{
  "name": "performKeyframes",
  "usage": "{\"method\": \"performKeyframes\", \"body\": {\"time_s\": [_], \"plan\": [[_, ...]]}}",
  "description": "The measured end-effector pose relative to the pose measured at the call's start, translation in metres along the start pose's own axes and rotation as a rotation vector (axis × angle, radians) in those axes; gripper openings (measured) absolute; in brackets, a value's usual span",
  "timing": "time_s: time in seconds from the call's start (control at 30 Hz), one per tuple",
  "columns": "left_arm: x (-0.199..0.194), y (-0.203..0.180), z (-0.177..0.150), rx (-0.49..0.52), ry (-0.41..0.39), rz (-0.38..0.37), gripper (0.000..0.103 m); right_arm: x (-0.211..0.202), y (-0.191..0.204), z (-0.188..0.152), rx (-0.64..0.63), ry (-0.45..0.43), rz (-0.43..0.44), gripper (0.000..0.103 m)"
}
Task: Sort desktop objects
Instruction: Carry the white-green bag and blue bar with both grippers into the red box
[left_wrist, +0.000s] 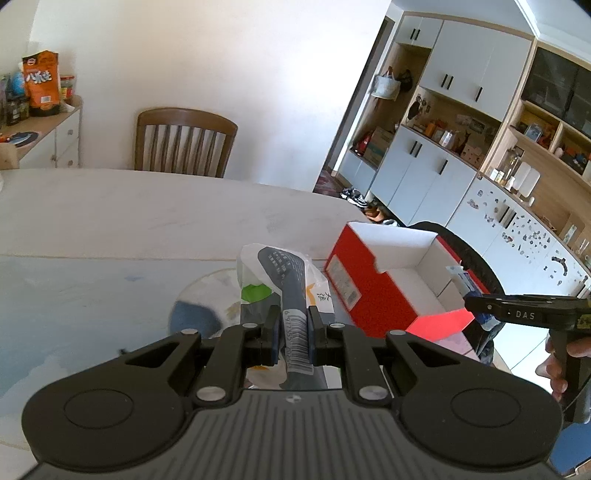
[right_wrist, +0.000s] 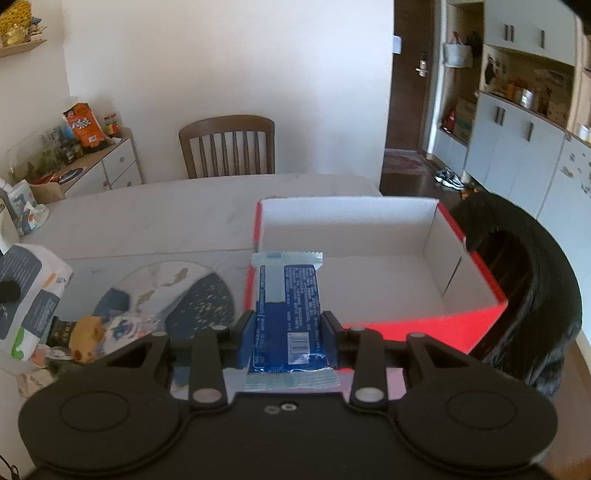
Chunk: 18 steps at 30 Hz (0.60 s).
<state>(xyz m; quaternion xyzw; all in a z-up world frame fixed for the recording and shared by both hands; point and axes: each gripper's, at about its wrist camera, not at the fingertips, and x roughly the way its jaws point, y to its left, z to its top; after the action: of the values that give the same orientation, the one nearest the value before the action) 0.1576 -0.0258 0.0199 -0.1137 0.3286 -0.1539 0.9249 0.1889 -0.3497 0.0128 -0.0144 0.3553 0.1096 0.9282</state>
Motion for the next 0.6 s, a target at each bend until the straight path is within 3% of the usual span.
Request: {"method": "performKeyframes", "body": {"time_s": [0.3,0.6], "plan": [[0.037,-0.053,0.026,0.054,0.008,-0.030,0.013,0.011,-0.040,0.021,-0.046,-0.028,0.030,0.036],[0.087,-0.103,0.047,0.110,0.045,-0.094,0.013,0.027,-0.074,0.034,-0.044,0.007,0.039,0.036]]}}
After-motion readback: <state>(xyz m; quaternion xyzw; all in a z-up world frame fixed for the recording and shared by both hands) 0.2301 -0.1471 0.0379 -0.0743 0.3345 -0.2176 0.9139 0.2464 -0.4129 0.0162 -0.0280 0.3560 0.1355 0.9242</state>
